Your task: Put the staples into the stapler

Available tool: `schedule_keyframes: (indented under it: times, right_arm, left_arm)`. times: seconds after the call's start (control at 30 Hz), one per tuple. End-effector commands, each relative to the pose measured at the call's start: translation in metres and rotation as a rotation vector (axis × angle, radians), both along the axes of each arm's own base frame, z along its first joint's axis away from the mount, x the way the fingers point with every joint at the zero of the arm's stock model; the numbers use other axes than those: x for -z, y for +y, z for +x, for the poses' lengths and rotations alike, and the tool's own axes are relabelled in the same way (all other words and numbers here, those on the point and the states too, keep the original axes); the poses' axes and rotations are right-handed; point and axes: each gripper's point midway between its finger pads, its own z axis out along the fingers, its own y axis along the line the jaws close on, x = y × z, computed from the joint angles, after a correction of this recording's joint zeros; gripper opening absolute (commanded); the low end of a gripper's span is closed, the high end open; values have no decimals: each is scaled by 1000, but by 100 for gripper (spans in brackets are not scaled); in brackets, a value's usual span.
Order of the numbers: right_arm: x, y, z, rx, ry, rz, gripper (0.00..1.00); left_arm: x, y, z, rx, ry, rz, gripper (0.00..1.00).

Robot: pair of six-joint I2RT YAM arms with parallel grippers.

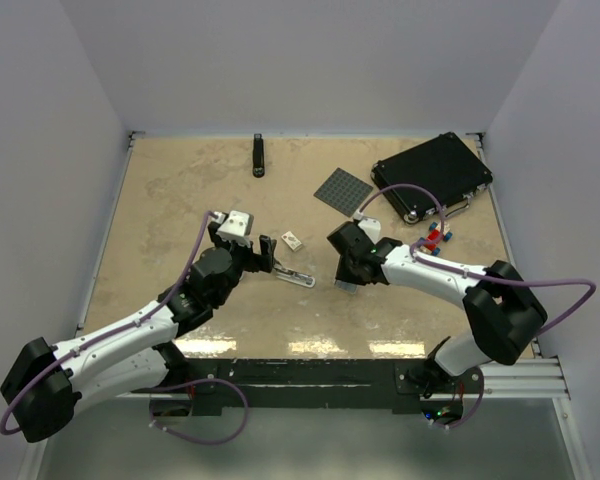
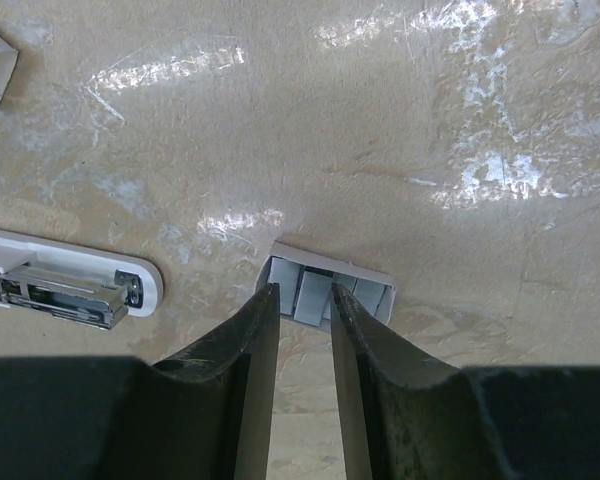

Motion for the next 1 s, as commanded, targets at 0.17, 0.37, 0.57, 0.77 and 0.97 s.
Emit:
schedule_keyframes:
  times: [0.17,0.37,0.57,0.77,0.97]
  right_arm:
    - [8,4,6,28,-3,9,30]
    - [21,4,4,19,30,-11,30]
    - [22,-1,3,23,36,-32,29]
    - [17,-4,0,14,43,-45,27]
    - [15,-12,-4,8,49,-64,25]
  left_arm:
    - [-30,-7,4,4,-54,-103,89]
    - [-30,-6,4,0,-55,-101,89]
    - [-29,-6,4,-1,-56,-98,89]
    - [-29,-6,5,-2,-55,-96,89]
    - [-29,-6,5,-2,-56,-97,89]
